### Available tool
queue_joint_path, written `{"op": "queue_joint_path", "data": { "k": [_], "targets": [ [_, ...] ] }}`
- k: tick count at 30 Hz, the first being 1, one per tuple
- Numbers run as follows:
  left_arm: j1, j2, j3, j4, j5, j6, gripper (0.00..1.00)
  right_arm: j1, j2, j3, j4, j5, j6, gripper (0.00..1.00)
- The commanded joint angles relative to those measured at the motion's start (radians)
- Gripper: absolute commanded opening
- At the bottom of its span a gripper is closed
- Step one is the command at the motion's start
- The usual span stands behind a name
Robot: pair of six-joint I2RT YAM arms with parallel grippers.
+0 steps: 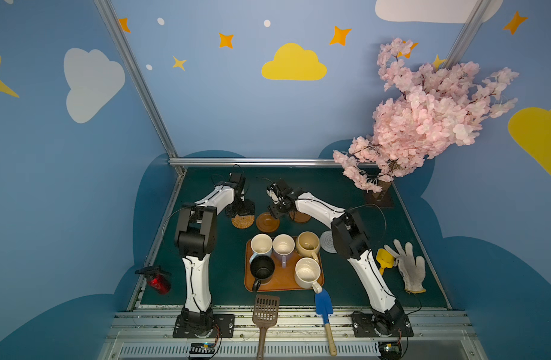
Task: Place cups on coasters
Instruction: Move the coaster to the center of the table.
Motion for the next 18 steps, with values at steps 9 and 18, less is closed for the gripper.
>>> {"op": "queue_joint_path", "data": {
  "k": [9,18],
  "targets": [
    [-0.002,-0.047,0.015,-0.038,0.032,-0.009,0.97,0.004,-0.105,-0.037,0.047,0.005,0.027,0.73],
    [0.0,-0.083,0.073,-0.1,-0.032,-0.008,1.0,-0.018,-0.22,-0.1,0.054,0.002,0.003,0.73]
  ]
}}
